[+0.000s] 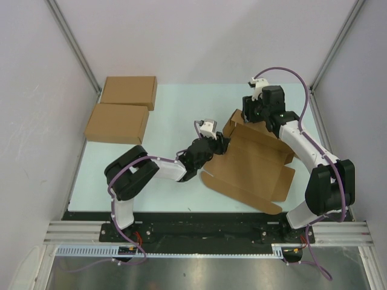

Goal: Fold the paper box

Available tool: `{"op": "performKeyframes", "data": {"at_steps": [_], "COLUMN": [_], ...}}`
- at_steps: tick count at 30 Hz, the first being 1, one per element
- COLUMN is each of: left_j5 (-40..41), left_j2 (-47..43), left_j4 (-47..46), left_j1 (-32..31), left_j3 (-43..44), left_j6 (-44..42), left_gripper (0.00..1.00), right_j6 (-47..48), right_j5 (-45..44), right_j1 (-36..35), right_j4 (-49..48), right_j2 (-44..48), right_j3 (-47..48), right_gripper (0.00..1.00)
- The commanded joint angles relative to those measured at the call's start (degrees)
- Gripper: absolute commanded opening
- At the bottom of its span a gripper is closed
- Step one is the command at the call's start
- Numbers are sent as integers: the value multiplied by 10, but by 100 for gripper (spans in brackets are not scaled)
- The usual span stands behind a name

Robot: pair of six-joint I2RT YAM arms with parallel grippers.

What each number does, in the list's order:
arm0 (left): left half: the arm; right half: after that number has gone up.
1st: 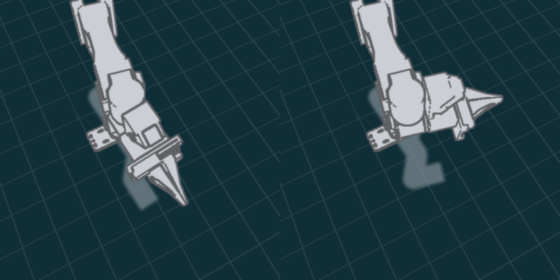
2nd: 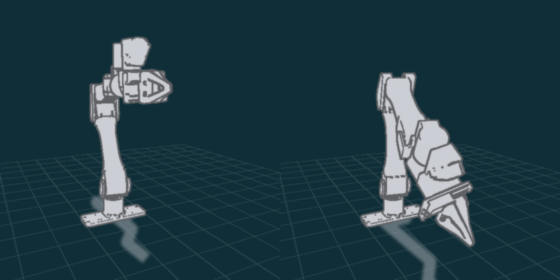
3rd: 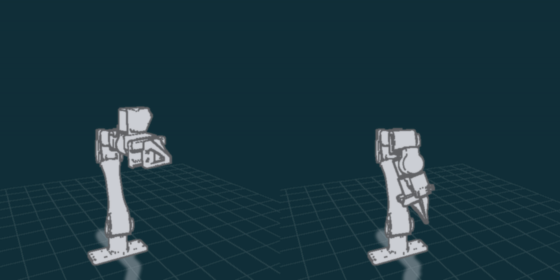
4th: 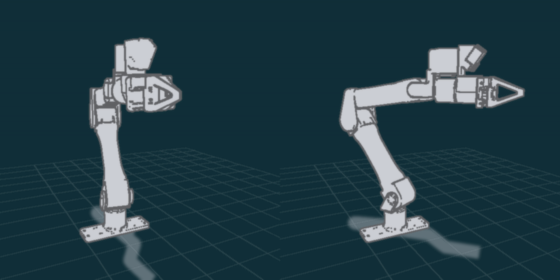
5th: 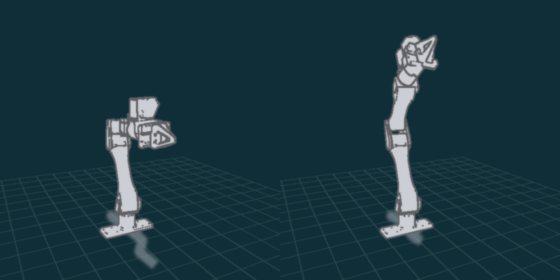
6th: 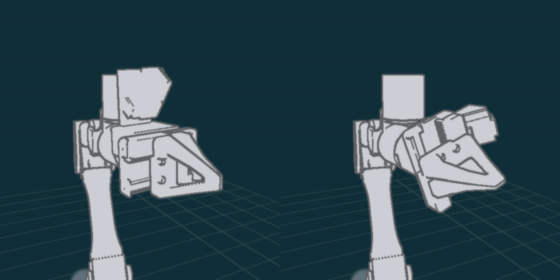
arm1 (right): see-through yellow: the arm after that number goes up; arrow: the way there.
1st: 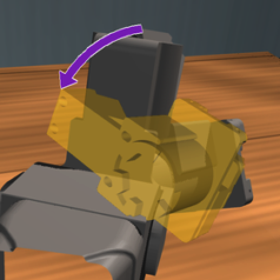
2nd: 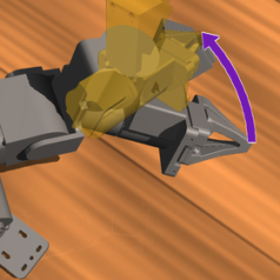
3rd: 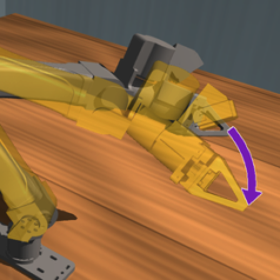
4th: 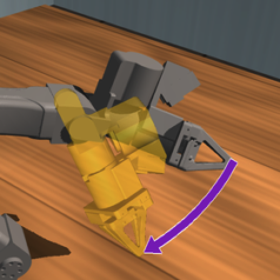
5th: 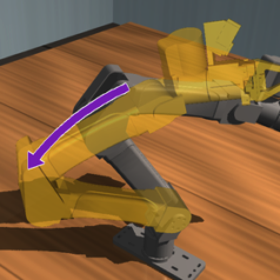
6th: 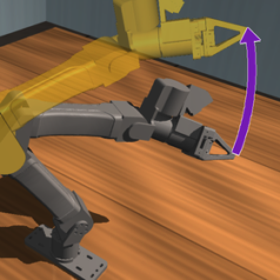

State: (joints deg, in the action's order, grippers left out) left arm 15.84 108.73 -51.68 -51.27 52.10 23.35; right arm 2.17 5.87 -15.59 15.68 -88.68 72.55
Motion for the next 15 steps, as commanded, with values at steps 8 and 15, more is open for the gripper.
{"op": "performKeyframes", "data": {"at_steps": [8,15], "left_j5": [-19,-21], "left_j2": [-83,-148], "left_j4": [-90,-187], "left_j1": [21,56], "left_j3": [-60,-132], "left_j6": [-96,-112], "left_gripper": [50,53], "right_j6": [2,1], "right_j5": [-7,-8], "right_j1": [-8,-7], "right_j4": [43,44], "right_j2": [-4,-4], "right_j3": [-17,-17], "right_gripper": [52,52]}}
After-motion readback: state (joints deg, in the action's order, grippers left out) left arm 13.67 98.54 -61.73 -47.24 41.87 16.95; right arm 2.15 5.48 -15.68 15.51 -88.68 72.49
